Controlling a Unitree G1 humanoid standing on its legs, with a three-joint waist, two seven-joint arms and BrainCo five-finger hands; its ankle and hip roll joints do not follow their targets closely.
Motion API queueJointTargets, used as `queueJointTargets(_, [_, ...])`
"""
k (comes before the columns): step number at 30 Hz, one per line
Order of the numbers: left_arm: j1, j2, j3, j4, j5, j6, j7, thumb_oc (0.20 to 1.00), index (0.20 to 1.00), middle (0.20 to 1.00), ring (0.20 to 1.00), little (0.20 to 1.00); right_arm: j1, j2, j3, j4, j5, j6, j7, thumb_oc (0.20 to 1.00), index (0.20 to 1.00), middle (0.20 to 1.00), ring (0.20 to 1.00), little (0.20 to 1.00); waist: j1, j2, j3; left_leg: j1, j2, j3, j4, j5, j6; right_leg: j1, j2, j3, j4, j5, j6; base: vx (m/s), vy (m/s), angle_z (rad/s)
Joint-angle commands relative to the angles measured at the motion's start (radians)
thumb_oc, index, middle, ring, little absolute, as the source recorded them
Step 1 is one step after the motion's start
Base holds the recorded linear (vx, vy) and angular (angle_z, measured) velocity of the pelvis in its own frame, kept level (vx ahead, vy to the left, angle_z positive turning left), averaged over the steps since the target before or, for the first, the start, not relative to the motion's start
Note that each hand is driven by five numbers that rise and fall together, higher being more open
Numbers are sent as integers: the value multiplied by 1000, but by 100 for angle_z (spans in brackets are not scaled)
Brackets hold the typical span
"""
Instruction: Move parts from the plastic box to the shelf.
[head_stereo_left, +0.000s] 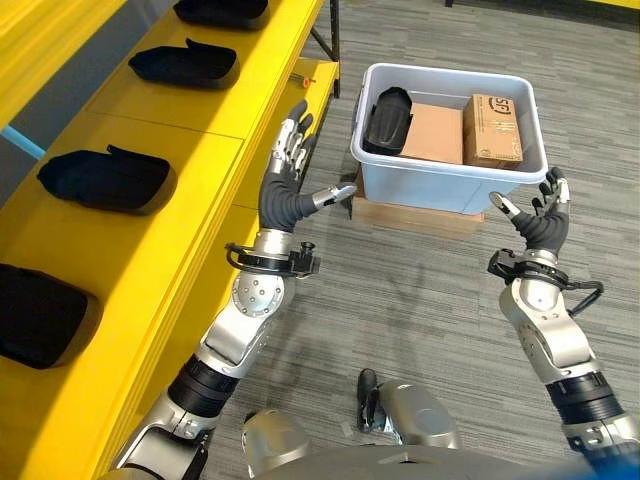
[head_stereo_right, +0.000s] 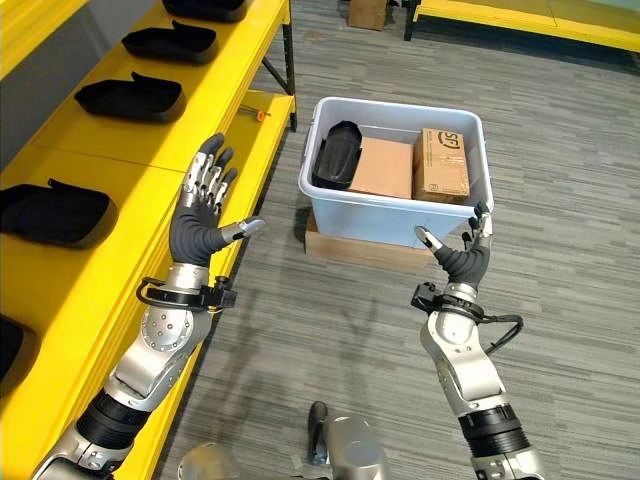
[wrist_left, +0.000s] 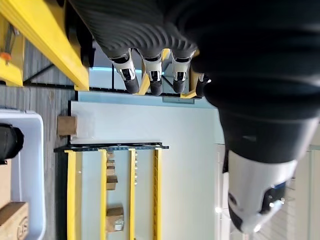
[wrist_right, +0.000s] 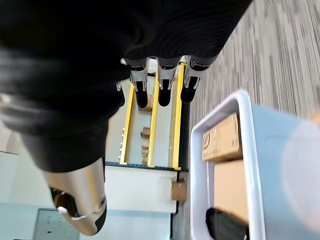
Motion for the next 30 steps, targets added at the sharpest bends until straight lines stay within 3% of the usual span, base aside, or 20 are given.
queueJointTargets(1, [50, -15, 45, -47, 27, -22, -3, 1000, 1000, 1000, 1000, 1000, 26, -7, -11, -92, 47, -21, 27, 1000, 1000, 1000, 1000, 1000, 29, -9, -41, -92, -88, 19, 55, 1, 67, 43, -33, -9, -164, 112, 133, 110, -1, -34])
queueJointTargets(2, [59, -16, 49, -47, 26, -22, -15, 1000, 1000, 1000, 1000, 1000, 38, -1, -9, -96, 56, -28, 25, 1000, 1000, 1000, 1000, 1000, 31, -8, -41, -98, -113, 36, 55, -24, 79, 51, -34, -12, -174, 119, 136, 161, 59, -4])
queueJointTargets(3, [71, -19, 51, -45, 28, -18, -51, 1000, 1000, 1000, 1000, 1000, 78, 23, -7, -110, 52, -60, 2, 1000, 1000, 1000, 1000, 1000, 29, -1, -44, -96, -163, 101, 2, -53, 102, 65, -42, -28, -186, 130, 153, 296, 185, 39])
queueJointTargets(4, [74, -25, 24, -25, 28, -20, -57, 1000, 1000, 1000, 1000, 1000, 107, 45, 12, -118, 44, -89, -34, 1000, 1000, 1000, 1000, 1000, 38, 15, -40, -145, -198, 128, -81, 27, 99, 99, -32, -27, -178, 126, 160, 458, 348, 74])
queueJointTargets(5, [94, -24, 13, -2, 19, -12, -52, 1000, 1000, 1000, 1000, 1000, 99, 61, 55, -115, 67, -80, -55, 1000, 1000, 1000, 1000, 1000, 61, 10, -42, -161, -214, 131, -70, 5, 124, 118, -33, -35, -132, 96, 150, 436, 352, 83])
queueJointTargets(11, [113, -19, -25, 7, 48, -13, -66, 1000, 1000, 1000, 1000, 1000, 102, 75, 116, -115, 42, -147, -54, 1000, 1000, 1000, 1000, 1000, 90, -3, -30, -103, -243, 141, -103, -30, 145, 159, -17, -62, -141, 80, 144, 76, 100, -30])
queueJointTargets(13, [76, -18, -47, -1, 42, 17, -92, 1000, 1000, 1000, 1000, 1000, 70, 78, 120, -103, 61, -169, -47, 1000, 1000, 1000, 1000, 1000, 112, -5, -33, -70, -238, 166, -135, -40, 155, 159, -17, -137, -101, 52, 154, -49, 17, -17])
queueJointTargets(16, [47, -12, -49, -4, 38, 57, -96, 1000, 1000, 1000, 1000, 1000, 31, 99, 141, -110, 51, -138, -66, 1000, 1000, 1000, 1000, 1000, 131, 4, -37, -29, -237, 167, -159, -55, 178, 105, -54, -189, 92, 56, 196, 52, -38, -13])
queueJointTargets(17, [45, -9, -41, -8, 23, 83, -107, 1000, 1000, 1000, 1000, 1000, 23, 116, 148, -110, 31, -124, -69, 1000, 1000, 1000, 1000, 1000, 137, 9, -36, -9, -231, 167, -156, -69, 188, 79, -121, -205, 147, 74, 217, 129, -147, -10])
queueJointTargets(18, [48, -6, -35, -10, 21, 92, -113, 1000, 1000, 1000, 1000, 1000, 18, 125, 148, -107, 21, -121, -73, 1000, 1000, 1000, 1000, 1000, 145, 12, -36, 5, -226, 168, -150, -78, 189, 84, -165, -213, 120, 79, 224, 137, -214, -17])
queueJointTargets(19, [49, -1, -30, -15, 12, 102, -118, 1000, 1000, 1000, 1000, 1000, 13, 132, 146, -99, 20, -123, -77, 1000, 1000, 1000, 1000, 1000, 150, 14, -35, 13, -222, 164, -146, -83, 187, 92, -184, -213, 88, 80, 226, 101, -364, -9])
queueJointTargets(22, [26, 18, -33, -21, -1, 124, -137, 1000, 1000, 1000, 1000, 1000, 3, 152, 146, -76, 18, -150, -101, 1000, 1000, 1000, 1000, 1000, 144, 9, -40, 7, -200, 109, -138, -93, 177, 90, -251, -120, -86, 173, 267, 23, -500, 9])
queueJointTargets(23, [12, 27, -39, -20, 4, 118, -136, 1000, 1000, 1000, 1000, 1000, -2, 164, 140, -70, 15, -161, -97, 1000, 1000, 1000, 1000, 1000, 137, 5, -34, 7, -179, 90, -150, -94, 174, 59, -288, -77, -110, 230, 293, 7, -794, 89])
queueJointTargets(24, [8, 26, -28, -13, 13, 116, -113, 1000, 1000, 1000, 1000, 1000, -9, 163, 130, -75, 12, -133, -53, 1000, 1000, 1000, 1000, 1000, 141, 1, -29, 6, -116, 125, -156, -78, 139, 64, -290, -137, -149, 228, 302, 25, -740, 103])
queueJointTargets(26, [6, 16, -30, 4, -9, 98, -102, 1000, 1000, 1000, 1000, 1000, -20, 155, 124, -75, 18, -108, -35, 1000, 1000, 1000, 1000, 1000, 141, 3, -25, 4, -86, 140, -163, -57, 114, 73, -277, -163, -168, 224, 296, 62, -484, 41])
queueJointTargets(28, [13, 3, -27, 5, -8, 78, -118, 1000, 1000, 1000, 1000, 1000, -44, 124, 102, -79, 13, -83, -32, 1000, 1000, 1000, 1000, 1000, 142, 9, -17, -18, -21, 129, -183, -2, 60, 71, -241, -188, -166, 190, 265, 89, -490, -6])
queueJointTargets(30, [26, 0, -24, 0, -8, 65, -124, 1000, 1000, 1000, 1000, 1000, -54, 112, 98, -75, 15, -77, -31, 1000, 1000, 1000, 1000, 1000, 143, 14, -16, -20, 5, 118, -199, 20, 46, 70, -227, -199, -163, 178, 251, 91, -295, 8])
